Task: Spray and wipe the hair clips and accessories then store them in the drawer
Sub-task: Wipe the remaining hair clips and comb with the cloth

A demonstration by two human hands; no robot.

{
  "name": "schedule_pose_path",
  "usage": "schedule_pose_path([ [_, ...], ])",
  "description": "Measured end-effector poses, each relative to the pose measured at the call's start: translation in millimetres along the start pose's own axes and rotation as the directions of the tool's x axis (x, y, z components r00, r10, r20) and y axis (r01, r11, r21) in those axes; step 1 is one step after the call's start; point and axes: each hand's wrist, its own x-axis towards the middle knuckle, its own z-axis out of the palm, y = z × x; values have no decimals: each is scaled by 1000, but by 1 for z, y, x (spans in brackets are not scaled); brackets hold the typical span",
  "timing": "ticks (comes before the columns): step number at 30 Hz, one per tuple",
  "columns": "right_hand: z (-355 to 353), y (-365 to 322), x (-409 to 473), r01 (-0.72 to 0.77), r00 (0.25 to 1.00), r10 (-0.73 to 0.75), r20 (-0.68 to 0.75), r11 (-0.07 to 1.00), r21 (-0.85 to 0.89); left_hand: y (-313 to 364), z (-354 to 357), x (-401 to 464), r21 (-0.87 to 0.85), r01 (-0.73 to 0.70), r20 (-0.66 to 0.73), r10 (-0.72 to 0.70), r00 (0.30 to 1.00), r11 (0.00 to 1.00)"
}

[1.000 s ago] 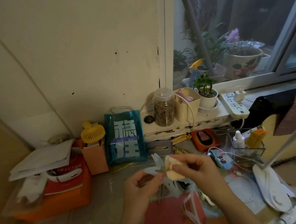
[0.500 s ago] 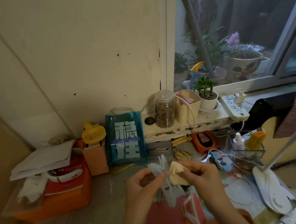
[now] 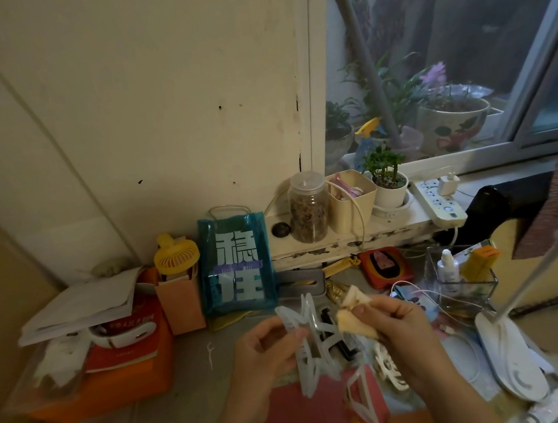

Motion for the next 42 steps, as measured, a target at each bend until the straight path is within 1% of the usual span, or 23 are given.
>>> schedule_pose_path([
  [4,-3,-7,9,17,999,-16,49,1000,-16,6,-3,-1,-50,27,151,-19,988,998],
  [8,5,-6,9,-14,987,19,157,999,-37,7,-2,-2,-24,47,209,-41,977,999],
  [11,11,-2,6,-42,973,42,228,999,-6,8,-2,-1,3,39,223,-39,974,999],
  [16,11,3,5,-92,974,72,214,992,85,5,-7,1,29,66,216,-71,974,997],
  [20,9,6,3,-138,972,94,213,970,202,2,-9,2,64,82,198,-93,976,995],
  [22,6,7,3,-136,974,85,209,960,244,1,-9,1,72,84,191,-97,977,994],
  [24,3,8,3,-112,975,64,212,968,224,-2,-9,0,91,88,172,-103,980,992],
  [29,10,11,-4,-60,974,51,220,998,35,-6,-6,-6,162,65,168,-93,982,985],
  [34,10,13,-5,-16,984,22,177,999,-33,-15,-5,-9,199,80,150,-111,982,977],
  [36,10,16,-5,-30,989,34,144,999,-28,-20,-8,-10,185,70,131,-95,987,980],
  [39,10,23,-5,-88,991,88,104,996,-4,-29,-11,-15,175,59,168,-89,982,983],
  [40,11,25,-6,-105,989,106,103,994,-12,-33,-12,-17,167,65,172,-94,981,984],
  [42,13,32,-5,-136,983,139,116,990,-36,-39,-14,-23,105,109,137,-123,983,988],
])
